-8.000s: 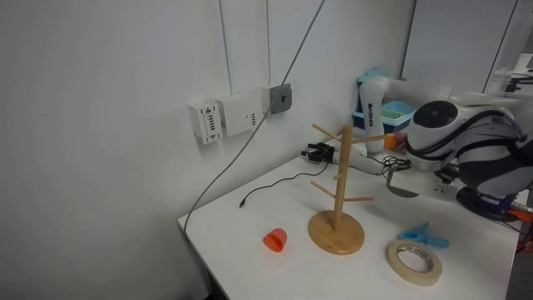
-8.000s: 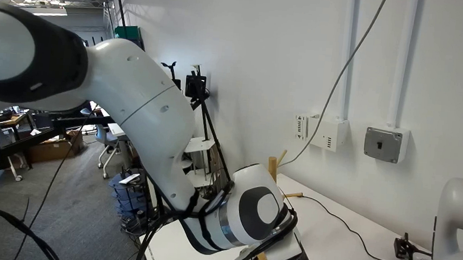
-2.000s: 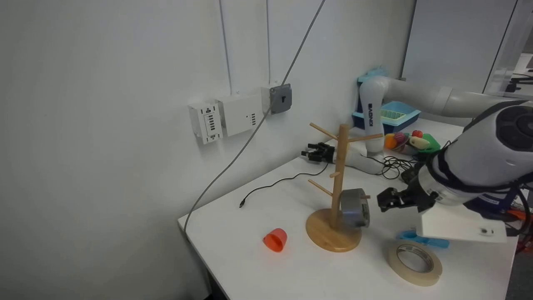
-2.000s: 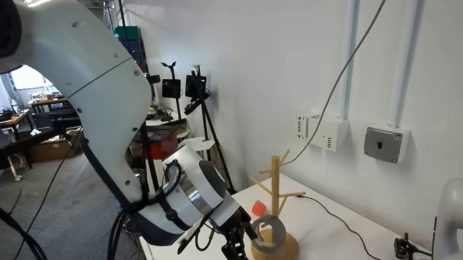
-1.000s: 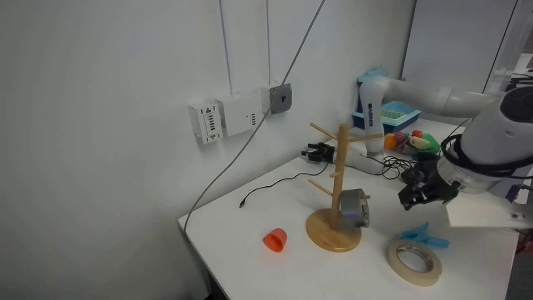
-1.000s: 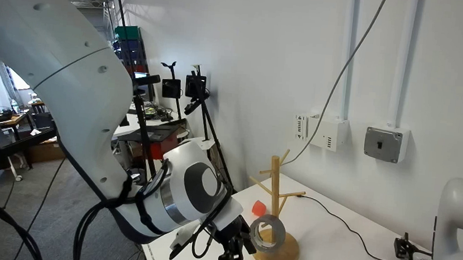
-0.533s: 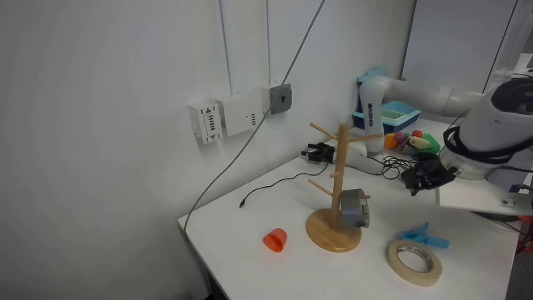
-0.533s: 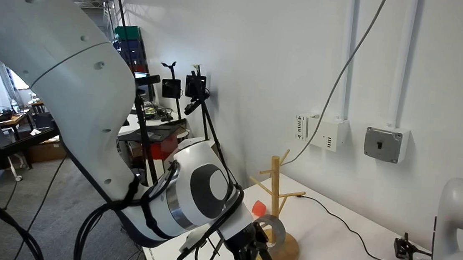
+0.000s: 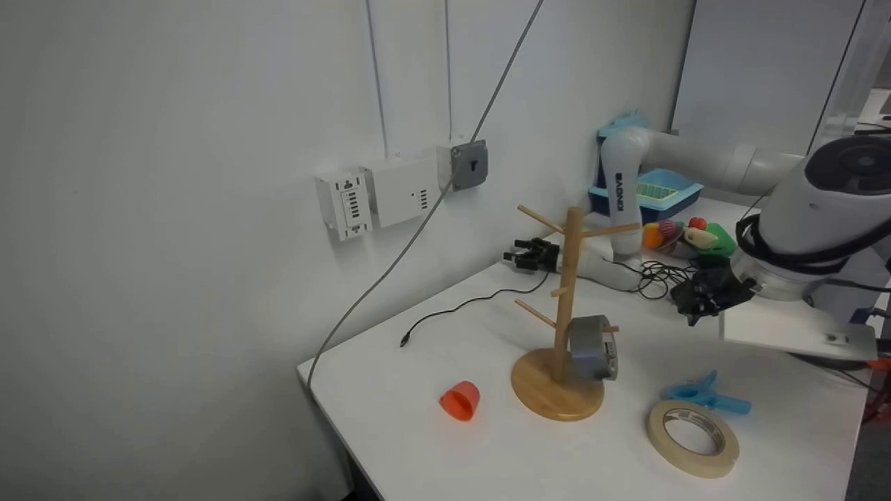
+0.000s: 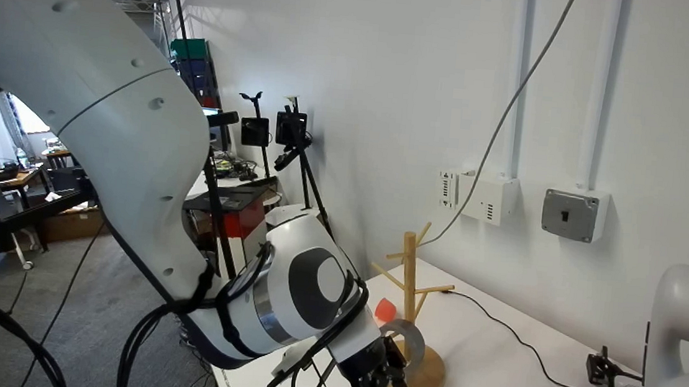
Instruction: Remove the tape off of the wooden holder then put the dark brown tape on the bottom position of the wooden holder then put the peg on the top position of the wooden holder
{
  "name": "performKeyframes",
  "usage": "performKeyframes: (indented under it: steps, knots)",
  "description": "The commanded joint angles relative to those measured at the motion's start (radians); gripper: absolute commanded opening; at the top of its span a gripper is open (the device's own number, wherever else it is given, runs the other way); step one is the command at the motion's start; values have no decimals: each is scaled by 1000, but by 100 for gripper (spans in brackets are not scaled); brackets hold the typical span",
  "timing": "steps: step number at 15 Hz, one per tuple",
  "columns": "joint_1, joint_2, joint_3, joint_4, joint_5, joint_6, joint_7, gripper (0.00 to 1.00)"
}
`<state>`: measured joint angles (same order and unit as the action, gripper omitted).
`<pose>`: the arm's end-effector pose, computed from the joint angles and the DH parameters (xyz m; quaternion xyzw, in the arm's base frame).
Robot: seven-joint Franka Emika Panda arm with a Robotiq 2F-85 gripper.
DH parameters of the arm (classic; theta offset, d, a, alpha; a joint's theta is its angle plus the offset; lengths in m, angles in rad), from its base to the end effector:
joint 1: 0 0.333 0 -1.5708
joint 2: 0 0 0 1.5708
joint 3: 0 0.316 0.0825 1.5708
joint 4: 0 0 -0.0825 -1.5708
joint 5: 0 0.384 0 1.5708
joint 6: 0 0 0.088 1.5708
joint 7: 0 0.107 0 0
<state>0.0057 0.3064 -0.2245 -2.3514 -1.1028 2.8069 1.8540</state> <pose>0.5023 -0.0714 0.2039 0.8457 -0.4746 0.2091 0.1254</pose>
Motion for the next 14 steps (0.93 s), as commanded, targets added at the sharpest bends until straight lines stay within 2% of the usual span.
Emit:
performKeyframes:
  steps: [1, 4, 8, 10, 11, 14]
  knots:
    - [40, 11, -20, 22, -36, -62, 160, 100]
    - [70, 29, -21, 24, -57, -133, 383, 100]
    - [93, 75, -9, 28, -21, -213, 587, 100]
    - [94, 106, -6, 32, -9, -222, 649, 100]
    - [57, 116, 31, 36, -15, -235, 676, 100]
    - [38, 164, 41, 52, -17, -213, 709, 100]
